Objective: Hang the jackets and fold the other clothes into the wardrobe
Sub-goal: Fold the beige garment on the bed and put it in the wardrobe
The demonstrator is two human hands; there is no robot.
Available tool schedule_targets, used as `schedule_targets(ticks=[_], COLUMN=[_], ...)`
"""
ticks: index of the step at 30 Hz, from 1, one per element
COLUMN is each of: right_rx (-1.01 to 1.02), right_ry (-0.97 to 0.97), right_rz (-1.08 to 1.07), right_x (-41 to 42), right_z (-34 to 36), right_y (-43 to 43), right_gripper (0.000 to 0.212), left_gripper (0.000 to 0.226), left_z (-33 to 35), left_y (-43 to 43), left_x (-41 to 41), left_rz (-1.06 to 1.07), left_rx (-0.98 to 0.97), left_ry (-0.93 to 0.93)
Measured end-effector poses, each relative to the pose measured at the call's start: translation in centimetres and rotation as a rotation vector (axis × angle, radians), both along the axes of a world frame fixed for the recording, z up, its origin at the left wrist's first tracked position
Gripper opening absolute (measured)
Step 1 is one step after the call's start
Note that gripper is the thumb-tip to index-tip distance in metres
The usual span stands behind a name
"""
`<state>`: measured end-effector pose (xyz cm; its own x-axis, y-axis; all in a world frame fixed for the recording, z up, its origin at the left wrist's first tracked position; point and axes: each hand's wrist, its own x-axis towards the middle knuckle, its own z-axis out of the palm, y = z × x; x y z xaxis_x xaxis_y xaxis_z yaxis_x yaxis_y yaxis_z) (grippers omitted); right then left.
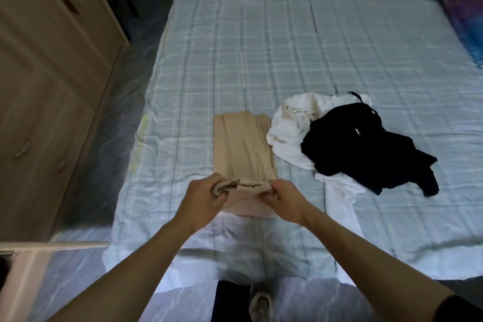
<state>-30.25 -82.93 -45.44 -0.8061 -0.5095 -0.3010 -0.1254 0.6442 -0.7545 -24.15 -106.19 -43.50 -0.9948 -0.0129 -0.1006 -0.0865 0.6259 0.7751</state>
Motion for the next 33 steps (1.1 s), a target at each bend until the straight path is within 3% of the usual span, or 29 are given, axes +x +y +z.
schedule_targets(ticks=[5,12,14,16,18,20,24,28,33], right_rx=[-0.066,-0.002,0.04,0.059,0.109,0.208,0.267,0.509,0.485], right_ry=[-0.008,-0.018,-0.014,0.007,0.032,0.055,0.361,0.372,0.389], right_rz=[-0.183,-0.308,-0.366,-0.494,-0.583,-0.519,-0.182,0.099,0.13], right_x=[-5.7,-15.5,-18.6,-21.1,-22.4,-22.5,-18.6,-14.5,-15.4], right_z=[-1.1,-4.0,-4.9,-5.8,-6.6,-7.3,-9.5,-13.9,-18.6], right_y=[-2.2,-5.6,-6.7,-7.6,-8.3,-8.8,-9.7,-8.8,-7.5], right_gripper=[0.035,0.036,0.029,0.009,0.023,0.034,0.027,0.063,0.075], left_gripper=[0.012,0.019,0.022,0.023,0.033,0.042,0.046,0.057,0.067], left_z=[-1.1,-4.9,-6.3,-7.6,-8.9,-10.0,-11.3,-14.7,-21.5], left_y=[-0.9,-4.1,-4.9,-5.4,-5.6,-5.5,-3.7,-1.7,-2.8], left_x=[-6.6,-16.9,-20.1,-22.8,-24.3,-24.4,-22.1,-21.5,-21.1], left_rz=[0.16,0.224,0.275,0.366,0.419,0.369,0.078,-0.203,-0.285], left_rx=[0.112,0.212,0.247,0.277,0.189,-0.002,-0.282,-0.573,-0.652], left_ry=[-0.016,-0.11,-0.117,-0.132,-0.196,-0.242,-0.099,0.032,0.006])
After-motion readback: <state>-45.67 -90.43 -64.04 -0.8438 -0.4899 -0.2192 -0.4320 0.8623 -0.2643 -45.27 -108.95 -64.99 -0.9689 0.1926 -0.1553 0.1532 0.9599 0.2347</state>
